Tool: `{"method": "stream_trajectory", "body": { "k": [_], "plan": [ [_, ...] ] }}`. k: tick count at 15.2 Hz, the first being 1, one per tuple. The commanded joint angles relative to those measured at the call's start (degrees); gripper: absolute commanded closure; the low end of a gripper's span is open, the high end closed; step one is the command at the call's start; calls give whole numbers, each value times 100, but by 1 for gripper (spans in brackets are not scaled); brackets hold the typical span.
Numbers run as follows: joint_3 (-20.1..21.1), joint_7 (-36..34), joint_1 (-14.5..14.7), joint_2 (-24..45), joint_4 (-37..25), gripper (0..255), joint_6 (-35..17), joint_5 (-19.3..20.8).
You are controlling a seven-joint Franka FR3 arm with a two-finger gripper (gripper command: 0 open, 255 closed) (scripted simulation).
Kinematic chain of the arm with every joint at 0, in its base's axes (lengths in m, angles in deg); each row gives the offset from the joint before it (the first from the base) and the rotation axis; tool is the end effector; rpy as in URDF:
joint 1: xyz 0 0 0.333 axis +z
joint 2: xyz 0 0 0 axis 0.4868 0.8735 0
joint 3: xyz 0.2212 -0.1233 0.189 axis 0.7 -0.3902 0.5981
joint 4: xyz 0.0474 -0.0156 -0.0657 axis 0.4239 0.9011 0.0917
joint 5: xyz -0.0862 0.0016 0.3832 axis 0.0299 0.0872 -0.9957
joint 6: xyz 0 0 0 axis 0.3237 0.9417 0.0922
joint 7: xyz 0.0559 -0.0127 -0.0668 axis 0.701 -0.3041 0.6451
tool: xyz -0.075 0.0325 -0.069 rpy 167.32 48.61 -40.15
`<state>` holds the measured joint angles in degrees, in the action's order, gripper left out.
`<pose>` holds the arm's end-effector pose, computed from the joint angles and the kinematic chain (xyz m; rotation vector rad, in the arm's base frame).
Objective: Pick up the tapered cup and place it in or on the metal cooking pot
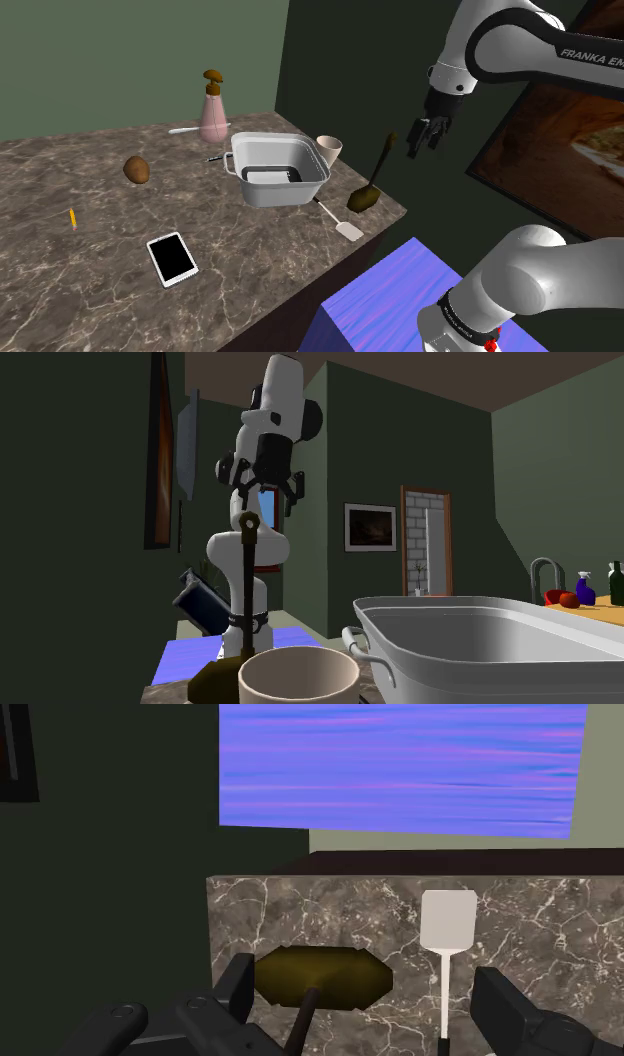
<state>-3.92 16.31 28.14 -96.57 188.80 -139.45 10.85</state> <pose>0.3132 0.0039 0.5706 3.0265 -0.0149 -0.0806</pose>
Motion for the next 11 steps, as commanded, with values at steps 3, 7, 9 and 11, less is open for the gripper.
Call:
{"method": "stream_trajectory", "body": {
  "k": [3,7,9,11],
  "plan": [
    [-108,42,-40,338,-22,0,-376,-9],
    [-316,143,-102,1069,-164,0,-1081,-61],
    [-415,206,-126,1456,-282,0,-1405,-110],
    [-511,277,-143,1854,-431,0,-1707,-174]
  ]
}}
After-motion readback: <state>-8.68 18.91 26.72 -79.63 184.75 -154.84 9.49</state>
